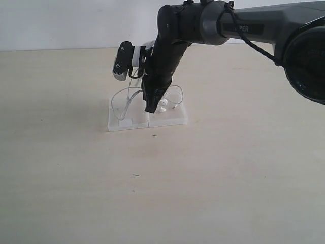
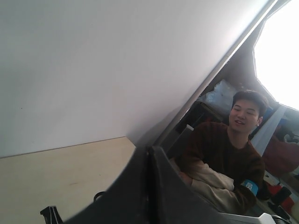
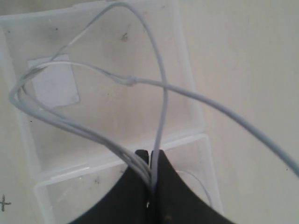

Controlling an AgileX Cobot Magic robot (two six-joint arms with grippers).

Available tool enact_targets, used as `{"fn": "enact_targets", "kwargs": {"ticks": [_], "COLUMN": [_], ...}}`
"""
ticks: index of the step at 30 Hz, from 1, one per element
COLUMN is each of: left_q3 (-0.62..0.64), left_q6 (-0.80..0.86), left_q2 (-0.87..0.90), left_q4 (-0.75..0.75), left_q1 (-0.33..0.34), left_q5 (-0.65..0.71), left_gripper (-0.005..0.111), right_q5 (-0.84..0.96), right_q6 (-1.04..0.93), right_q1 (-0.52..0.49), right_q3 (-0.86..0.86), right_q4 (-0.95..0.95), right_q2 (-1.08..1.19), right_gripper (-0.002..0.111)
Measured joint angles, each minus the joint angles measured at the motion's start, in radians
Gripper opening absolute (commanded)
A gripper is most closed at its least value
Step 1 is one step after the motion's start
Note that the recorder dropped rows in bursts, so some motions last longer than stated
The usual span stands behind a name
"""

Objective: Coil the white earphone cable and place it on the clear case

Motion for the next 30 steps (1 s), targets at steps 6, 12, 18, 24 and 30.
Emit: {"fn": "enact_targets", "kwargs": {"ticks": [6, 12, 18, 24, 30], "left_q3": [0.0, 0.0, 0.0, 0.0, 0.0], "left_q6": [0.0, 0.0, 0.0, 0.0, 0.0], "left_q2": [0.0, 0.0, 0.0, 0.0, 0.0], "left_q4": [0.0, 0.0, 0.0, 0.0, 0.0], "left_q1": [0.0, 0.0, 0.0, 0.0, 0.0], "left_q5": [0.0, 0.0, 0.0, 0.0, 0.0], "left_gripper": [0.0, 0.0, 0.0, 0.0, 0.0], "right_q5": [0.0, 0.0, 0.001, 0.027, 0.081], "right_q6": [0.001, 0.002, 0.004, 0.004, 0.042], "right_q1": [0.0, 0.0, 0.0, 0.0, 0.0], "right_q3": [0.0, 0.0, 0.0, 0.0, 0.0], "right_q4": [0.0, 0.0, 0.0, 0.0, 0.0], "right_q2": [0.0, 0.0, 0.0, -0.006, -0.016], "right_gripper": [0.0, 0.004, 0.019, 0.033, 0.048]}}
